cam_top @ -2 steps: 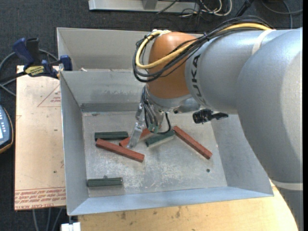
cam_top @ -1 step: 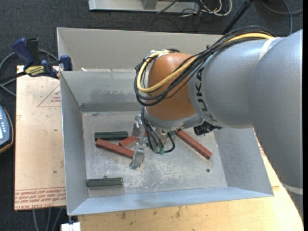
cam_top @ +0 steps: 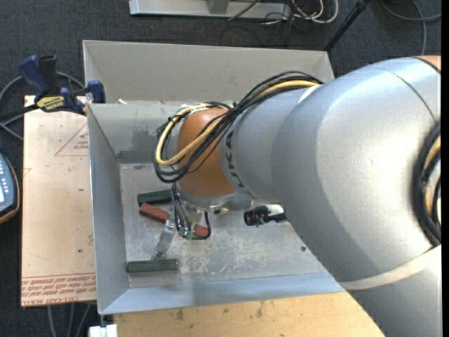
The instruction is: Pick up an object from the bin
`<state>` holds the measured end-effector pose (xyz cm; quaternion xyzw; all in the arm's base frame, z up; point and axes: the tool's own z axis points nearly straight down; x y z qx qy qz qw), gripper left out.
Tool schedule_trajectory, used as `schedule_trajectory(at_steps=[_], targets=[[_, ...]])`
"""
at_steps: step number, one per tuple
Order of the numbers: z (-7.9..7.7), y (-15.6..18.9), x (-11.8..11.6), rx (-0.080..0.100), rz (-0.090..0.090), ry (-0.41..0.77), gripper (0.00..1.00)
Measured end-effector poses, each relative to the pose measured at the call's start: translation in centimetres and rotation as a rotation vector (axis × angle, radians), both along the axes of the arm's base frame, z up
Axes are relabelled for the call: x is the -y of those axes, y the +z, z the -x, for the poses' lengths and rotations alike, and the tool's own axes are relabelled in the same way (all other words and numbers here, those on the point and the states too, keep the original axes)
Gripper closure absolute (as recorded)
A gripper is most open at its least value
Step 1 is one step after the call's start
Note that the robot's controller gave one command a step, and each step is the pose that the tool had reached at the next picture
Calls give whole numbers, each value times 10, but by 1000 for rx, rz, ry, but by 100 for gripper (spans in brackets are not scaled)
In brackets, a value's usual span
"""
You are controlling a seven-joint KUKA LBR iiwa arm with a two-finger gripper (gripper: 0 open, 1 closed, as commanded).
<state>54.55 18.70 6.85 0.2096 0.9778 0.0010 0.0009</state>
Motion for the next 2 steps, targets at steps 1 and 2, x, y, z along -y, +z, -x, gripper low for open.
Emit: schedule_trajectory(at_steps=[1,2], targets=[[-1,4,0,2,0,0,100],[-5,135,-41,7,-4,-14,100]])
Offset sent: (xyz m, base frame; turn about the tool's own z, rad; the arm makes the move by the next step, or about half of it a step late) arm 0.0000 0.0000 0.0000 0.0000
